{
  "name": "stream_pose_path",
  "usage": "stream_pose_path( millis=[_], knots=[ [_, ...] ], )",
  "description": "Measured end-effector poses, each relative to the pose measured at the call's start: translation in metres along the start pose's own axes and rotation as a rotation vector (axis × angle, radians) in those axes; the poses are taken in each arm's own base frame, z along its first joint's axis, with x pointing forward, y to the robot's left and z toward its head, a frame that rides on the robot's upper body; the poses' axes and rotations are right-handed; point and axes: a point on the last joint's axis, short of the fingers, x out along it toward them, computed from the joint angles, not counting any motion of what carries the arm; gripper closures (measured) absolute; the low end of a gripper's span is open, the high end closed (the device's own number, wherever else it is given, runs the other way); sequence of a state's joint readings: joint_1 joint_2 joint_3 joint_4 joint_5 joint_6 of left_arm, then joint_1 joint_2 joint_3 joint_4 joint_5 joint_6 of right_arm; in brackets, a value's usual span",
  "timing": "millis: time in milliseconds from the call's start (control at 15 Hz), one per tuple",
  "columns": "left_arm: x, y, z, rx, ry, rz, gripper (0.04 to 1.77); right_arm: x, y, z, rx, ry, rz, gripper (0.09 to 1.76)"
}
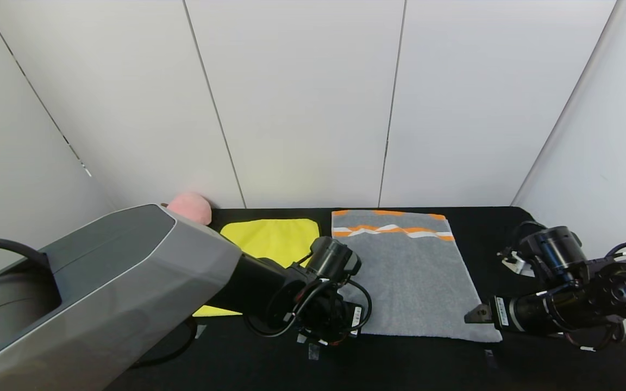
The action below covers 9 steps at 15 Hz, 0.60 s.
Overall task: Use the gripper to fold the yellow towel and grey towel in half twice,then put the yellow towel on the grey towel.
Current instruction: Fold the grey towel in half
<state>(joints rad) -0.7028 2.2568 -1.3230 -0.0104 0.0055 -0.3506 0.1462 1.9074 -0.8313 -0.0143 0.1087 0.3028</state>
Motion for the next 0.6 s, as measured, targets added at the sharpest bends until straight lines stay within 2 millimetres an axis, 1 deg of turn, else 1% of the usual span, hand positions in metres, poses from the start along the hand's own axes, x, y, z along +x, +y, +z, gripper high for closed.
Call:
stream_pose_path(
  millis=[467, 533, 600],
  knots=[
    [-0.001, 0.0, 0.001, 0.0, -0.004, -0.001, 1.69, 0.017, 0.006, -0.002, -0.011, 0.021, 0.006, 0.14],
    [-0.002, 0.0, 0.001, 0.0, -0.004, -0.002, 1.69, 0.019, 0.006, -0.001, -0.011, 0.024, 0.005, 0.16],
    [-0.002, 0.0, 0.001, 0.0, -0.005, -0.001, 1.69, 0.02, 0.006, -0.001, -0.011, 0.027, 0.004, 0.36]
  ],
)
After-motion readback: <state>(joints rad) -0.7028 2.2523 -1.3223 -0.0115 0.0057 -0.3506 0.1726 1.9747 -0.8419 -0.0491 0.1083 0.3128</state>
